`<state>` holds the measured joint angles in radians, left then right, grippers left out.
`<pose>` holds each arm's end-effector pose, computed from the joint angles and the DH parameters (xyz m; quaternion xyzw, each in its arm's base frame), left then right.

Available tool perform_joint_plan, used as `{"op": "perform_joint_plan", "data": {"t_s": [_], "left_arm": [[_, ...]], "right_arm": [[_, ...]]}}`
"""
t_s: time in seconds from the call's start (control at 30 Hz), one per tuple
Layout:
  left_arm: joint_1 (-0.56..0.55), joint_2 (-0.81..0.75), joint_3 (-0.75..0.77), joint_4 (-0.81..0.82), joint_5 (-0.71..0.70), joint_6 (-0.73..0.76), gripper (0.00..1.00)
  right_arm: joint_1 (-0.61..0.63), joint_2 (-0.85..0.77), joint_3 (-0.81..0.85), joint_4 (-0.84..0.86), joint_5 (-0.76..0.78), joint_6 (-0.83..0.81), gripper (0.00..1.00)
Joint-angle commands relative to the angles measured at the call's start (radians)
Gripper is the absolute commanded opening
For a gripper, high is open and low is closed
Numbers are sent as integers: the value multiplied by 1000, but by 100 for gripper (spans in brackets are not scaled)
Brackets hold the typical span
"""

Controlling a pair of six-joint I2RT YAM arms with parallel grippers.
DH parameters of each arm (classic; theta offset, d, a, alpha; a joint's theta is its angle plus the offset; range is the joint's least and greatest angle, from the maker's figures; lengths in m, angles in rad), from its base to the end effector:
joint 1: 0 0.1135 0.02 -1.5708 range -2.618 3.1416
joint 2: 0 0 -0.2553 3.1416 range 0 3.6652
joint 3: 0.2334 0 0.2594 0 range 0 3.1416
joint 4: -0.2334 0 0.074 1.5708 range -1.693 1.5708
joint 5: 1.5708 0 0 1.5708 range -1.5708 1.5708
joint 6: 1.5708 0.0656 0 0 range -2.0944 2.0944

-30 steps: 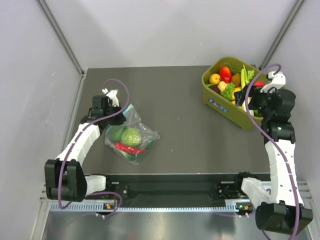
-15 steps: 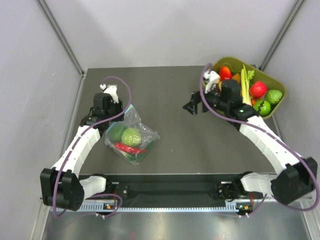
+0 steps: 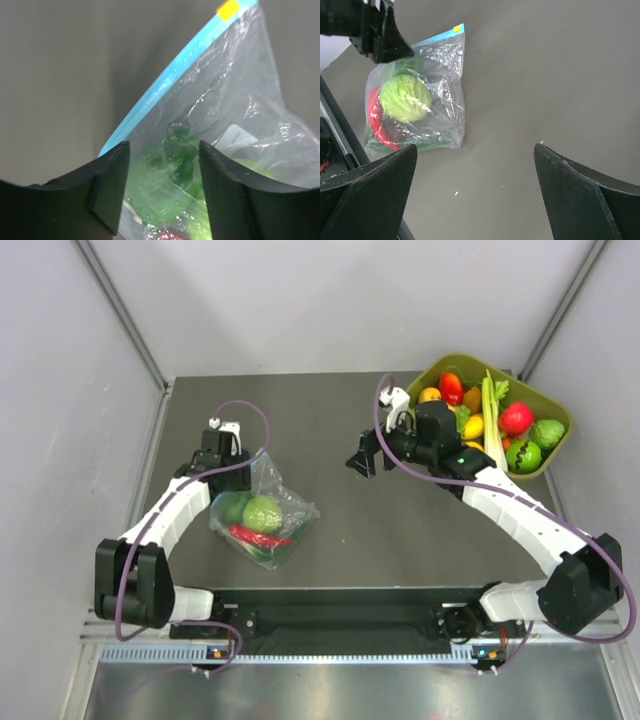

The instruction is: Open the zip-top bag and remove the fake food

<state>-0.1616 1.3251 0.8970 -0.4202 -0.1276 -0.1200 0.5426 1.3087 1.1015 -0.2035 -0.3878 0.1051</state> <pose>0.3017 -0.0407 0.2066 -0.0031 0.9338 0.0095 0.3576 0.2755 0.1951 0.3131 -0.2812 0.7783 0.3239 0.4586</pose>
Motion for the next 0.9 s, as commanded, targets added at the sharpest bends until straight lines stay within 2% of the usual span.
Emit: {"op": "perform_joint_plan", "data": {"t_s": [0.0,0.1,0.13,0.2,0.23,0.3,0.5,0.53,0.67,0.87], "left_arm": [[0,40,23,-14,19,14,61],[0,59,25,-20,29,17,45],[0,62,25,-22,34,19,34],[0,68,25,-25,48,20,23],[0,69,25,-25,60,22,9],[0,65,26,-25,74,25,0],[-1,3,13,11,222,25,0],[-3,-24,2,32,288,28,0],[-12,-82,-21,77,394,37,0],[-24,-122,-32,95,477,37,0]], "right_arm": [[16,-45,12,56,12,-13,100],[16,-51,1,58,17,-15,100],[16,-52,-3,58,20,-16,100],[16,-55,-6,58,27,-18,100],[16,-55,-8,56,30,-19,100],[16,-55,-12,58,38,-22,100],[17,-14,-43,113,11,-25,100],[16,6,-60,159,-9,-24,100],[28,69,-84,252,-104,-33,100],[74,205,-97,424,-183,-29,100]]}}
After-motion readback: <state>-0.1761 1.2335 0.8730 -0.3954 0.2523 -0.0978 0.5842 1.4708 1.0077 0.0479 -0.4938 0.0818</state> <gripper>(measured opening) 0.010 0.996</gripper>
